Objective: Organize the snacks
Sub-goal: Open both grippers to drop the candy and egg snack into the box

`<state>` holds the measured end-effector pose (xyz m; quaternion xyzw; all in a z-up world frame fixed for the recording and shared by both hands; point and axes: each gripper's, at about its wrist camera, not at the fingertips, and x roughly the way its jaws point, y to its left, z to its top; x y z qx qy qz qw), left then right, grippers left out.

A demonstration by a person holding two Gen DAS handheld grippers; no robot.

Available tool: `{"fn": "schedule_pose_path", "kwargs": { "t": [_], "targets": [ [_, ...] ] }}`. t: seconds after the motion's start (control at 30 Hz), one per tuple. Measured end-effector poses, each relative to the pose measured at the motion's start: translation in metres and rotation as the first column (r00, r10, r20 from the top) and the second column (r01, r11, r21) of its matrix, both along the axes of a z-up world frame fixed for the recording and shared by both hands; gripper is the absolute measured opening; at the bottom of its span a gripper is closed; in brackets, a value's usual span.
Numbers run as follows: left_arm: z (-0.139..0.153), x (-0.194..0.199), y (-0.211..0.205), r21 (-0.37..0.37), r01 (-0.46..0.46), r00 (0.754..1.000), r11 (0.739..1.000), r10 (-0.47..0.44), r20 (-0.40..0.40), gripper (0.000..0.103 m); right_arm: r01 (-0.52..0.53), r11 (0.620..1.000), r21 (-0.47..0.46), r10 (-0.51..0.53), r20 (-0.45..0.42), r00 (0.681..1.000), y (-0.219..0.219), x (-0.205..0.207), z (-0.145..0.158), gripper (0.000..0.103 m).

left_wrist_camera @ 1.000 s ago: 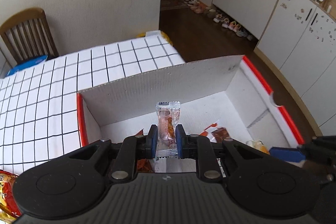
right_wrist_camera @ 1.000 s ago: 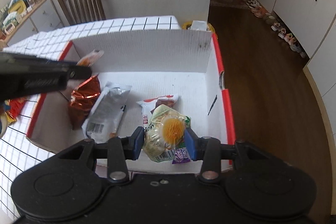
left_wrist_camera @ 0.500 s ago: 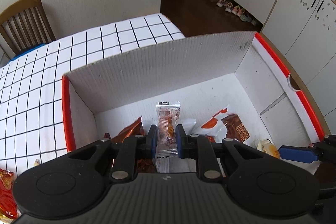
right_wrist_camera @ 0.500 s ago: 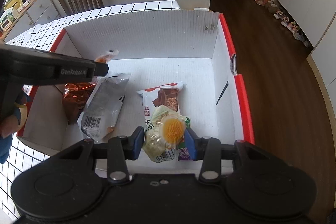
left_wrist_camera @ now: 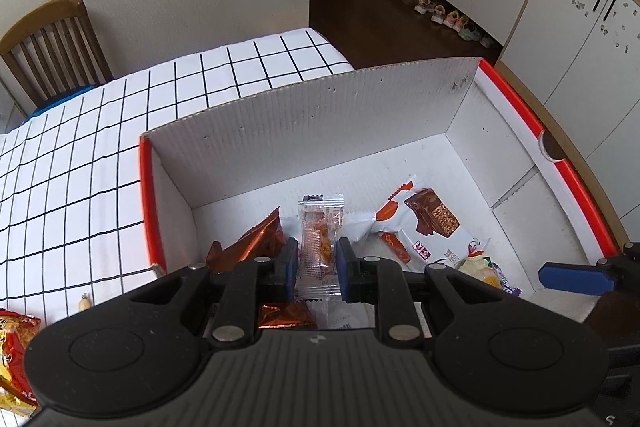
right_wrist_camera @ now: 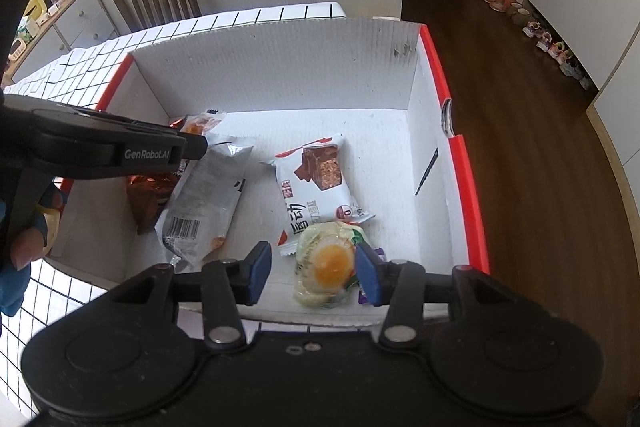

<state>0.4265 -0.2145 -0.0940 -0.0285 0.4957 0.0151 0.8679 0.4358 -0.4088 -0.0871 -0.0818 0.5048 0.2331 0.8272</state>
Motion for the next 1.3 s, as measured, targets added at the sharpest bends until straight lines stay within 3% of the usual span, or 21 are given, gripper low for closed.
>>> {"fn": "schedule_pose_path", "kwargs": {
  "t": [0.8,1.17,1.3],
  "targets": [
    [0.057,-0.064,0.020,-0.057,-0.048,0.990,0.997,0.055,0.127,0.021,-0.056,0.996,0.070,0.048,0.119,0.992,-0.006,-0.031,0.048,0.063],
    [0.076,-0.103,0.043,-0.130,-0.071,0.980,0.989,0.094,0.176,0.022,-0.083,0.991,0.102,0.065,0.164,0.984,-0.001,-0.047,0.064,0.073],
    [0.082,-0.120,0.051,-0.107,-0.067,0.974,0.992,0.088,0.208,0.033,-0.094,0.989,0.119,0.071,0.184,0.980,0.004,-0.053,0.072,0.079]
  ]
}}
